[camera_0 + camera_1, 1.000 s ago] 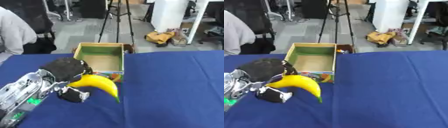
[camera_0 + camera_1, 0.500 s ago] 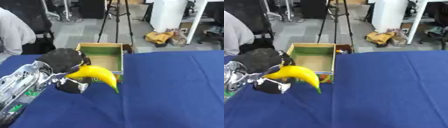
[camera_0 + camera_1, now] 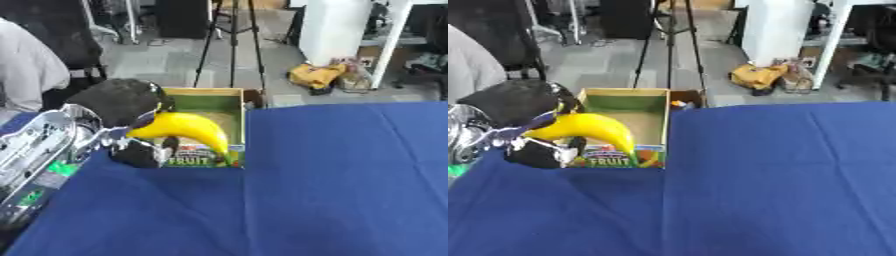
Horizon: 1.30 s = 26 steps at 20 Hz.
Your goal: Pick up objects on the table and place them in the box.
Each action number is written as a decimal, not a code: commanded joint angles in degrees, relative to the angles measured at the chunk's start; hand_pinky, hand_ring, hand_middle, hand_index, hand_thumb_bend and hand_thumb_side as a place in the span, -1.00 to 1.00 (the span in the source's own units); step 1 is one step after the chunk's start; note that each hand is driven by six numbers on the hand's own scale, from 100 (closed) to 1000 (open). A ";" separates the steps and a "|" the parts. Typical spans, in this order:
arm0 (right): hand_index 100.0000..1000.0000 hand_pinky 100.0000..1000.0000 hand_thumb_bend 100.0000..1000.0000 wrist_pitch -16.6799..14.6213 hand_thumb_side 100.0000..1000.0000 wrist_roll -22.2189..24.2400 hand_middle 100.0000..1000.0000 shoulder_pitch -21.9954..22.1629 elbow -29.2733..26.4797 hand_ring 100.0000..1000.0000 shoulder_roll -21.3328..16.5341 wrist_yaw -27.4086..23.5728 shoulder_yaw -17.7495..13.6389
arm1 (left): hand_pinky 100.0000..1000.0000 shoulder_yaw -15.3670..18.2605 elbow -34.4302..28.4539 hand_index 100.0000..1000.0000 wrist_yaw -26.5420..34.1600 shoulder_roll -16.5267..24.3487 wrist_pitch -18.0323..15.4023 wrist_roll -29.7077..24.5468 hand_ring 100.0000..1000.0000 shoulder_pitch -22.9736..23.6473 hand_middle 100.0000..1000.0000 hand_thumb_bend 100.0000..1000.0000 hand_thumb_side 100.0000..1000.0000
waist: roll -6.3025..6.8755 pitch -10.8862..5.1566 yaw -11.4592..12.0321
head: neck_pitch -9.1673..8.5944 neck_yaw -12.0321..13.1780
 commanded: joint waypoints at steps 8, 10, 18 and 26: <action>0.68 0.53 -1.00 -0.22 0.89 0.00 0.12 -1.03 -0.82 0.67 -1.69 -0.32 -0.11 | -0.69 3.01 5.54 0.47 -3.11 -1.11 -0.35 1.58 0.02 -4.93 0.02 -0.96 -0.16 | 0.22 -0.26 -0.57 | -1.43 0.41; 0.68 0.54 -1.00 -0.19 0.89 0.07 0.12 -1.18 -0.82 0.67 -1.69 -0.38 -0.05 | -0.70 3.58 7.04 0.47 -3.79 -1.69 -0.48 2.05 0.01 -5.83 0.02 -0.96 -0.16 | 0.27 -0.13 -0.71 | -1.64 0.52; 0.68 0.54 -1.00 -0.19 0.88 0.54 0.11 -1.72 -0.82 0.67 -1.70 -0.63 0.21 | -0.72 5.29 14.69 0.46 -6.39 -4.91 -1.48 4.38 0.00 -9.44 0.01 -0.94 -0.16 | 0.35 0.49 -1.24 | -2.20 0.99; 0.68 0.54 -1.00 -0.24 0.88 1.16 0.11 -2.38 -0.82 0.67 -1.52 -0.89 0.45 | -0.75 7.84 22.66 0.46 -10.30 -8.92 -1.56 7.25 -0.01 -12.36 -0.01 -0.93 -0.14 | 0.36 1.36 -1.87 | -2.96 1.57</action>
